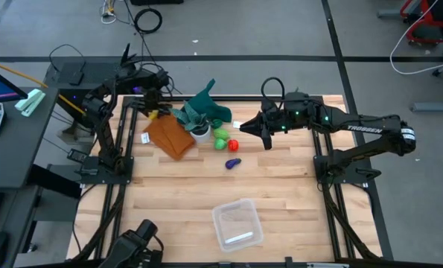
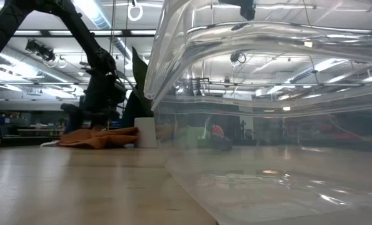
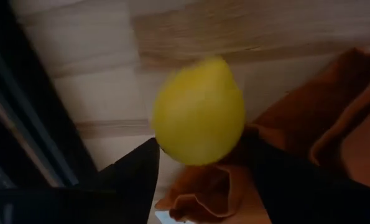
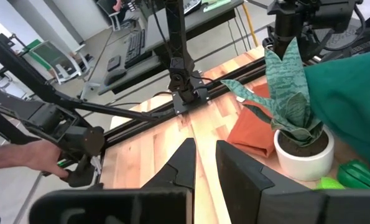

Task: Pick and placing Produce into tupperware
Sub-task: Put the lemon into the transparent bin

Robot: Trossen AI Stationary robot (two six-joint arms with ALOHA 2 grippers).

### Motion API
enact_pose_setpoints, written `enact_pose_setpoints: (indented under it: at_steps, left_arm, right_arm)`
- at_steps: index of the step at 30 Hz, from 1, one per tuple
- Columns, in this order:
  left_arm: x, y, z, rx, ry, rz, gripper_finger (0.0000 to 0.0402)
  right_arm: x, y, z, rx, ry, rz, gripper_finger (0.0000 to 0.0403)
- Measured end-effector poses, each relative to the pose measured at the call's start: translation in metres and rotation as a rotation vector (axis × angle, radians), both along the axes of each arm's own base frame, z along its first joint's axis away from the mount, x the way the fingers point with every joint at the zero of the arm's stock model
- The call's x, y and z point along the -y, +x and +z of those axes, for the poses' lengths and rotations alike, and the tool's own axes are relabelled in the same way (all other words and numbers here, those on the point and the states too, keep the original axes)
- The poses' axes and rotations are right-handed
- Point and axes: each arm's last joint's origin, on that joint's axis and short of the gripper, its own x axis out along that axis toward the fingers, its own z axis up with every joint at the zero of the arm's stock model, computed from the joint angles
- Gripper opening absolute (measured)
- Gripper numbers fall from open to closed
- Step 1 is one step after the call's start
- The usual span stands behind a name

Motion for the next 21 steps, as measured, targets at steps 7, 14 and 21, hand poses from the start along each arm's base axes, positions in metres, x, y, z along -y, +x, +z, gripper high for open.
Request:
enact_pose_setpoints:
  at_steps: [7,14,21]
  left_arm:
    - [0.0010,0.0026,-0.0001,-0.002,0.005,-0.011,0.0268]
    - [-0.0018,0.0057,-0.0006,0.003,0.049,-0.003,0.0271]
    - [-0.0058,0.0090,-0.0010,0.019,0.104,0.022,0.0288]
  right_arm:
    - [0.0001,0.0000,0.0000,0.000,0.000,-0.001,0.0030]
    - [0.0001,0.0000,0.0000,0.000,0.000,-0.001,0.0030]
    - [0.0001,0.0000,0.0000,0.000,0.001,-0.001,0.0030]
